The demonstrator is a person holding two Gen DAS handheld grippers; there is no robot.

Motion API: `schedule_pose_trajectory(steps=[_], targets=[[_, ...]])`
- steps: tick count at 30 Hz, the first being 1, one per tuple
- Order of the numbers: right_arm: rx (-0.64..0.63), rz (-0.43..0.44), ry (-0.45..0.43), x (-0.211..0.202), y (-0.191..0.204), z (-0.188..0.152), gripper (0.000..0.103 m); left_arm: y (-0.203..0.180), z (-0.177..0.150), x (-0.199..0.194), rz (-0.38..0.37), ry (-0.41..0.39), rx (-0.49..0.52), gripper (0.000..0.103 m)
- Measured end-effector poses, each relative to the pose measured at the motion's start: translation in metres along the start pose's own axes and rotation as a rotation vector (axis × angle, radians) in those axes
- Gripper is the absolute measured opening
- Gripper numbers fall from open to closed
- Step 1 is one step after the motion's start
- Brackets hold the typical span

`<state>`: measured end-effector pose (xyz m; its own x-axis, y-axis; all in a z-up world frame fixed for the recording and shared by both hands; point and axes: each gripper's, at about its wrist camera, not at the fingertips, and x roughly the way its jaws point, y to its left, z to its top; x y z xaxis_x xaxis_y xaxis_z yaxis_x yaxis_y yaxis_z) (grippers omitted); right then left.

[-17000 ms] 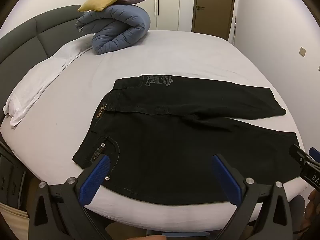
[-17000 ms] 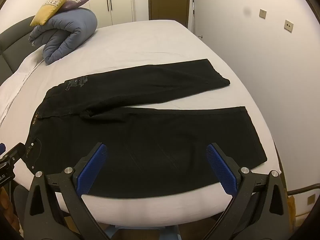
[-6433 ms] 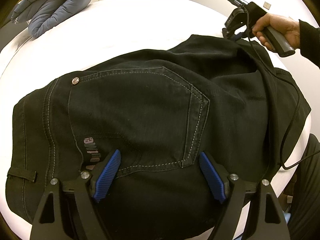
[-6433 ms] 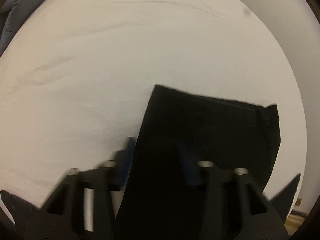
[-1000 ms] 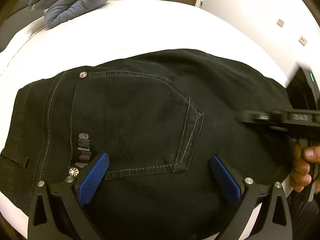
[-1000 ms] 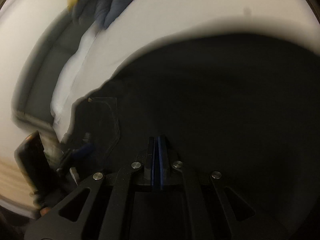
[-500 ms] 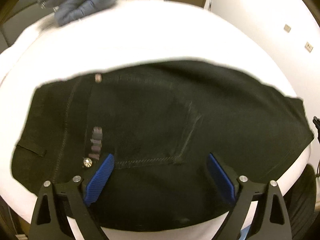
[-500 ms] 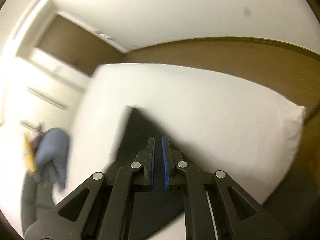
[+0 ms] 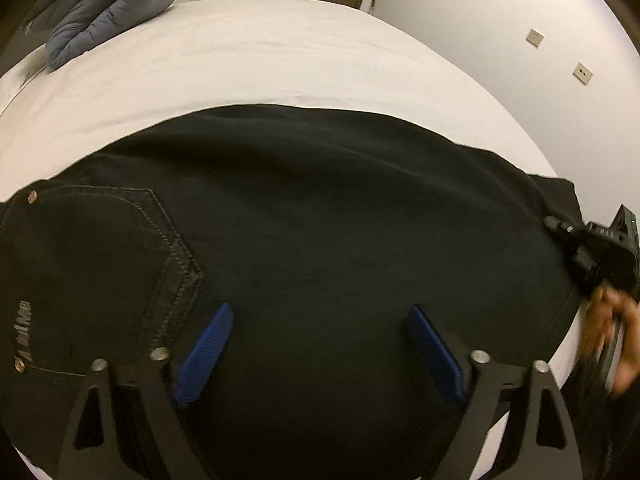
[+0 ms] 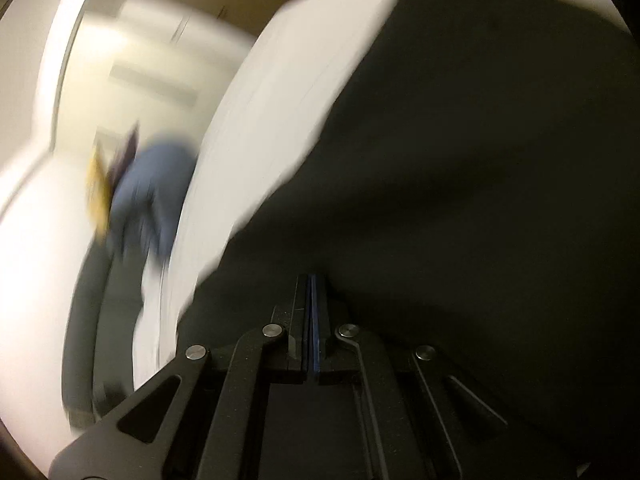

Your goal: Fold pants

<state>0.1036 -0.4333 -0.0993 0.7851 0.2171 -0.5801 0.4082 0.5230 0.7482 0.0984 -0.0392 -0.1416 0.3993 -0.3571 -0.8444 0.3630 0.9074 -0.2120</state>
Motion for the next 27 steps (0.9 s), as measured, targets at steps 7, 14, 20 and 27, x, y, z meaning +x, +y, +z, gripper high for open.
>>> schedule_pose_trajectory(steps=[7,14,20,27], targets=[[0.006,-0.171,-0.266,-0.105,0.003,0.017,0.005,0.029,0.003,-0.04,0.075,-0.053,-0.061,0.044],[-0.145,0.162,0.192,0.01,0.099,-0.131,0.005,-0.006,0.04,-0.005,-0.058,-0.048,-0.025,0.044],[-0.171,0.127,0.363,0.101,0.113,-0.253,0.0,0.038,0.031,0.007,-0.053,-0.002,-0.079,0.026],[-0.01,0.045,0.1,0.032,0.024,-0.098,0.0,0.126,0.016,-0.016,-0.093,-0.031,-0.174,0.005]])
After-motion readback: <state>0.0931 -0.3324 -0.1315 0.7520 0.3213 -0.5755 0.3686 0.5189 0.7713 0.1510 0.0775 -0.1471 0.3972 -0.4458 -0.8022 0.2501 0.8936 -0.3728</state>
